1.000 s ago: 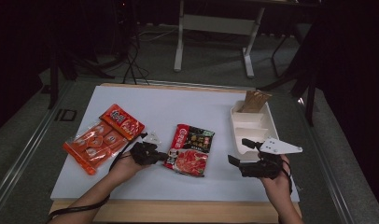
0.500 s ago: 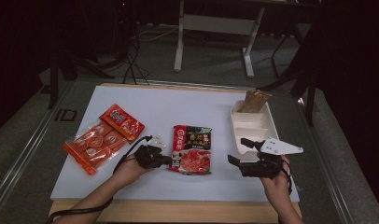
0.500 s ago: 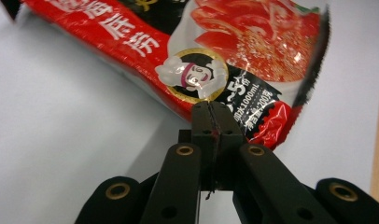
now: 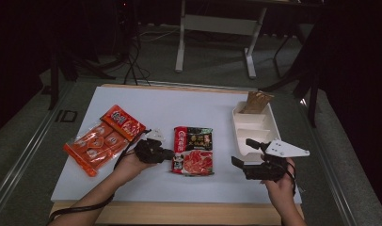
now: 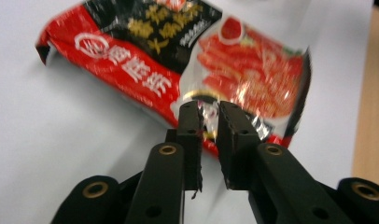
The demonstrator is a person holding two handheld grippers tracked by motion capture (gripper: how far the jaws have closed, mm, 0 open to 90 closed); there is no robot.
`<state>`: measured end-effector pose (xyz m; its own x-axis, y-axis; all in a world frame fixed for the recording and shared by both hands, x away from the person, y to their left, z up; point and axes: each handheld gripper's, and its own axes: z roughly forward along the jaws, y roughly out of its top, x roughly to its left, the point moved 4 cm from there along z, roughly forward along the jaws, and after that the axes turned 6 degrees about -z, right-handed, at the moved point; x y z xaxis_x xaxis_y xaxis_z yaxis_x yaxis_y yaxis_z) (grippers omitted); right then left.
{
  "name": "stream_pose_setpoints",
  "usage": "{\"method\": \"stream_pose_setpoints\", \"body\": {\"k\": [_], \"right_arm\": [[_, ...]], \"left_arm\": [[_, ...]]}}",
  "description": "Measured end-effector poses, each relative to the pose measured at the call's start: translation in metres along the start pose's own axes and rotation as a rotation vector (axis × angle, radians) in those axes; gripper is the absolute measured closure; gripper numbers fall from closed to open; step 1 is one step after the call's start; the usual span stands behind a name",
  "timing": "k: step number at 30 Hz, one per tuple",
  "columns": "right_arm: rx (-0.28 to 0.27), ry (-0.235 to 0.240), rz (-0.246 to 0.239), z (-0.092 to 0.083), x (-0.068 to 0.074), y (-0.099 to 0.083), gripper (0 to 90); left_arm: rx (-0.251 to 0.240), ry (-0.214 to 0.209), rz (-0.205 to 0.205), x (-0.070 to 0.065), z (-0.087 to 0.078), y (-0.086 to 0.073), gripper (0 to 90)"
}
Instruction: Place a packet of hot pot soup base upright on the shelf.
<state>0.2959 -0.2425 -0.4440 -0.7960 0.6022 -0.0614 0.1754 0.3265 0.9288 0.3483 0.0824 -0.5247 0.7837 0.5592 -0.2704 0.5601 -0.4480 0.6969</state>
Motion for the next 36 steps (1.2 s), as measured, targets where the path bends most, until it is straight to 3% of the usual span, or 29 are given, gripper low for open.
{"method": "stream_pose_setpoints", "body": {"k": [3,8,12,16,18,27,36], "right_arm": [[0.0,-0.027,-0.045,-0.001,0.0,0.001,13.0],[-0.001,-0.019,-0.067,-0.001,0.002,0.001,13.0],[-0.007,0.013,-0.029,-0.001,0.002,0.0,11.8],[-0.013,0.02,-0.036,-0.001,0.005,0.001,10.7],[-0.011,-0.017,-0.063,0.0,0.005,0.001,10.6],[0.012,0.001,-0.06,0.005,0.007,0.0,10.7],[0.033,-0.009,-0.079,0.006,0.01,-0.002,10.6]], "left_arm": [[-0.011,0.017,0.0,0.002,-0.004,0.008,67.1],[-0.032,0.013,-0.027,0.009,-0.007,0.018,59.2],[-0.057,0.003,-0.058,0.018,-0.007,0.027,58.9],[-0.068,0.01,-0.078,0.026,-0.003,0.034,57.9],[-0.066,0.02,-0.082,0.03,0.0,0.036,56.6],[-0.071,0.046,-0.095,0.04,0.013,0.046,56.6],[-0.075,0.125,-0.123,0.058,0.03,0.05,48.0]]}}
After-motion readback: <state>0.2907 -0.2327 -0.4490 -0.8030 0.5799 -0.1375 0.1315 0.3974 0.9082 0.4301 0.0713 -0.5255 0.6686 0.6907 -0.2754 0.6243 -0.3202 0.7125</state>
